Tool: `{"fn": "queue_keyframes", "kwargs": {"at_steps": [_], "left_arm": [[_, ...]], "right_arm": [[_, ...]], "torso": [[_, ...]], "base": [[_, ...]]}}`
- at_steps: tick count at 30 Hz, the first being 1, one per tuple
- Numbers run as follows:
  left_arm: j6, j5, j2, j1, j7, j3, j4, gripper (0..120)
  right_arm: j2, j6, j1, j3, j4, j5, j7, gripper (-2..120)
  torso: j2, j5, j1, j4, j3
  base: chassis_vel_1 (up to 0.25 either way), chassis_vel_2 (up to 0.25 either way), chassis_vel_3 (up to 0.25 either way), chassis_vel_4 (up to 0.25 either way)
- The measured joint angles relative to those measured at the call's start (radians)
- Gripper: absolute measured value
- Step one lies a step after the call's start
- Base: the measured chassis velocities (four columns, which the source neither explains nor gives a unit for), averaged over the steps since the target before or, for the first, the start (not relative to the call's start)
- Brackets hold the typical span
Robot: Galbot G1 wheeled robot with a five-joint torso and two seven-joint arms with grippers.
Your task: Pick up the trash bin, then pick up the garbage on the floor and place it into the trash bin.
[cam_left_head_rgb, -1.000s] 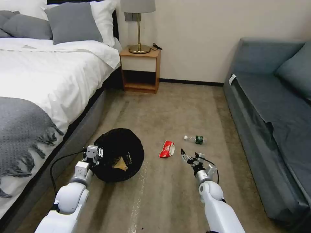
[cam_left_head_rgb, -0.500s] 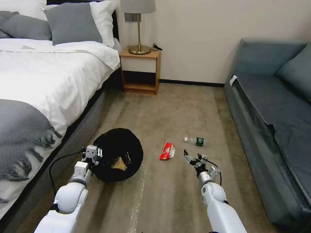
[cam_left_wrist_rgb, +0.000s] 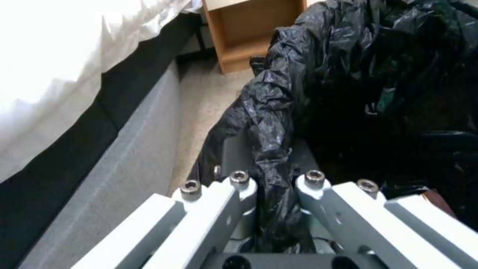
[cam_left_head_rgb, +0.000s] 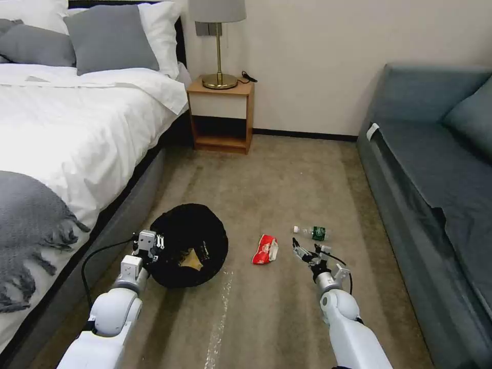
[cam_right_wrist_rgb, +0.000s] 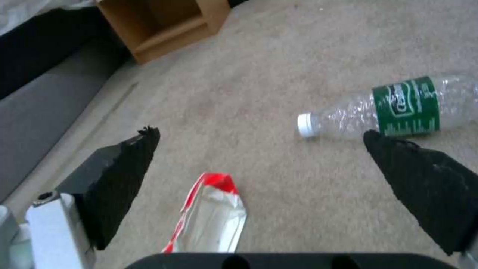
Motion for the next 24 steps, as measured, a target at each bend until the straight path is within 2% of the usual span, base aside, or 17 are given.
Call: {"fn": "queue_keyframes", "kwargs": {"at_steps": [24], "left_arm": [[-0.003, 0.006, -0.005, 0.012, 0.0, 0.001, -0.002, 4]], "right_arm": [[-0.004, 0.016, -0.012, 0.002, -0.006, -0.003, -0.017, 100]], "torso": [[0.0, 0.0, 0.0, 0.0, 0.0]], "base": [[-0.096, 0.096, 0.096, -0.095]]}}
